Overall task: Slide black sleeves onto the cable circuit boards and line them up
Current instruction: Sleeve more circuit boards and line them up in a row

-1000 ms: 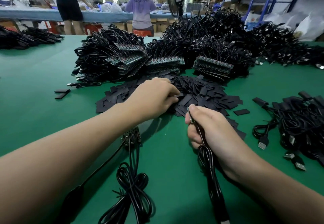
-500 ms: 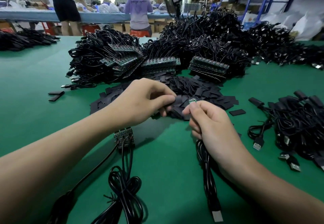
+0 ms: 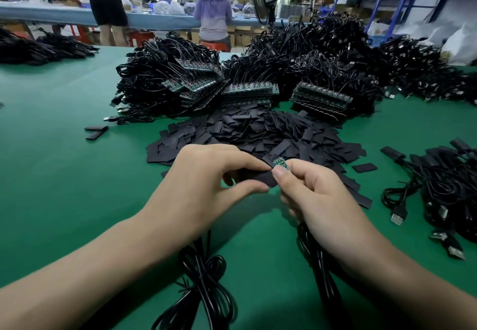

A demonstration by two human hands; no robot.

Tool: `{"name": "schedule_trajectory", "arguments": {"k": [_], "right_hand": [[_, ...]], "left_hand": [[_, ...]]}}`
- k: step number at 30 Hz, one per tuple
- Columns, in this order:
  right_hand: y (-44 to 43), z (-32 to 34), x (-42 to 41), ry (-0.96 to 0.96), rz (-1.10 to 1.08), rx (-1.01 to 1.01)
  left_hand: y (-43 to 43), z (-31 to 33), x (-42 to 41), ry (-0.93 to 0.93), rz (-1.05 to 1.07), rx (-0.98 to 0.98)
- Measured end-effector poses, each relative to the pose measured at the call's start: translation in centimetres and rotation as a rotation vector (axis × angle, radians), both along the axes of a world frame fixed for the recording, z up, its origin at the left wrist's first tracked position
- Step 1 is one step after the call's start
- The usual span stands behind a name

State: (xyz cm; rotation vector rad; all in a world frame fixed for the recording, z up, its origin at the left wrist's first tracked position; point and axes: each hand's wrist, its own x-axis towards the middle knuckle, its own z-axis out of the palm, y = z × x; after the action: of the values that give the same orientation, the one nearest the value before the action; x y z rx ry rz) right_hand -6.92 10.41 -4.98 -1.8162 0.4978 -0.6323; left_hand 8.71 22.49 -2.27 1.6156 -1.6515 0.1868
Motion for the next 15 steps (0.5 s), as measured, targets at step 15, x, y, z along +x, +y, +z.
{"name": "schedule_trajectory", "arguments": {"k": [15], "right_hand": [[-0.4,1.4,-0.5,0.045,0.177,0.085]], "left_hand": [[0.7,-0.9,1.7,0.337,0.049,0.026]]}}
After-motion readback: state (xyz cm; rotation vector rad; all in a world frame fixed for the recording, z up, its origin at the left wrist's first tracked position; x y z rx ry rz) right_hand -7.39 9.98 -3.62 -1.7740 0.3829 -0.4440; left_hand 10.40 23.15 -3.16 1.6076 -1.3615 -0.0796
